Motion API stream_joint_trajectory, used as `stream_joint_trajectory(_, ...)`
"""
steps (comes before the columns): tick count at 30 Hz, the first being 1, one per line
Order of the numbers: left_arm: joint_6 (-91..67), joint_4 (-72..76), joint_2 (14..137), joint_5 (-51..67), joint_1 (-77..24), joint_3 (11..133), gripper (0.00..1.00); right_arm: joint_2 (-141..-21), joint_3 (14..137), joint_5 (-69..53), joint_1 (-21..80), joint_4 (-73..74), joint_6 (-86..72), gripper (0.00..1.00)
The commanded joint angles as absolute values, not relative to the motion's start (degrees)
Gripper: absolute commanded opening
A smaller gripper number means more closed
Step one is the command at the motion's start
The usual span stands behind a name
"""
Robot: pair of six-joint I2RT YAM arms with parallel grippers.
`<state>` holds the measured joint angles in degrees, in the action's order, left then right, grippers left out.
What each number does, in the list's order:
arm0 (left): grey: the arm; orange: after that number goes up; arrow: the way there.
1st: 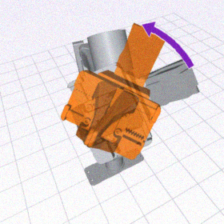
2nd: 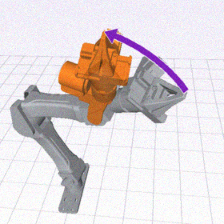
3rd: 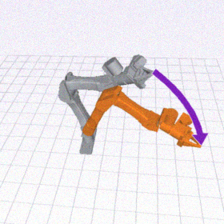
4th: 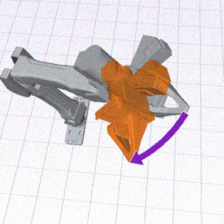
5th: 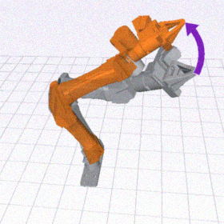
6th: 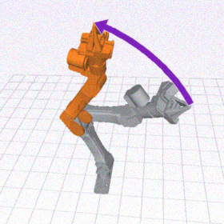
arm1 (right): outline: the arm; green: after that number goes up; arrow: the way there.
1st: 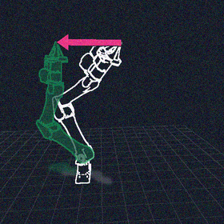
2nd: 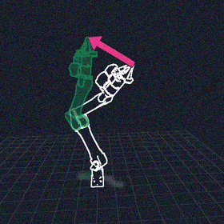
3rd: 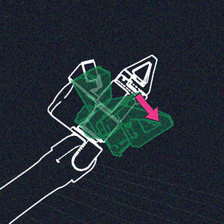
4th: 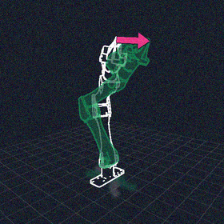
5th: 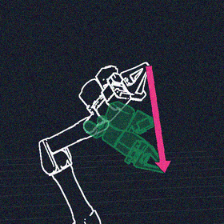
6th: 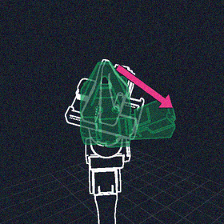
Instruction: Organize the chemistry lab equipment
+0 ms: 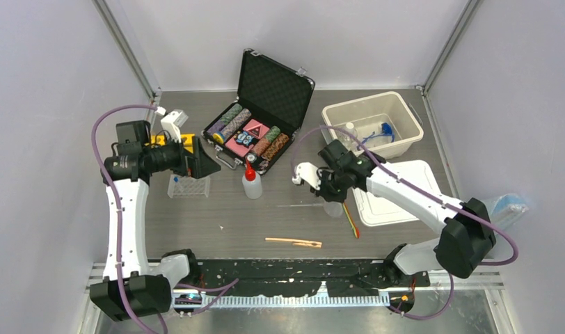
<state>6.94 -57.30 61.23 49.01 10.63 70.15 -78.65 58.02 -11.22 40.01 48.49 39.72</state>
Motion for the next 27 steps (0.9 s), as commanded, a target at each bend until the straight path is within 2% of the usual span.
stream_joint_trajectory(1,7.20,-56.35,62.73,50.38,10.90,72.64,0.99,-74.58,69.34,-13.79,39.37,50.84,36.53,0.05)
stream_joint_trajectory(6,6.47,-55.23,63.90,52.09,10.88,72.72,0.99,-73.67,85.00,-19.53,30.88,51.96,30.44,0.05)
stream_joint_trajectory(9,6.07,-54.58,64.42,54.40,10.85,72.53,0.99,-76.21,91.78,-18.53,22.38,50.87,28.19,0.05)
stream_joint_trajectory(15,11.52,-54.91,64.21,57.59,8.39,72.48,0.99,-89.52,100.70,-12.41,7.37,46.12,26.59,0.05)
stream_joint_trajectory(21,23.61,-57.70,64.22,48.61,0.84,73.92,0.99,-102.63,102.76,-6.71,3.71,40.07,30.32,0.05)
stream_joint_trajectory(27,33.27,-60.52,67.16,40.51,-7.99,76.22,0.99,-108.29,101.58,-6.85,3.41,38.87,30.63,0.06)
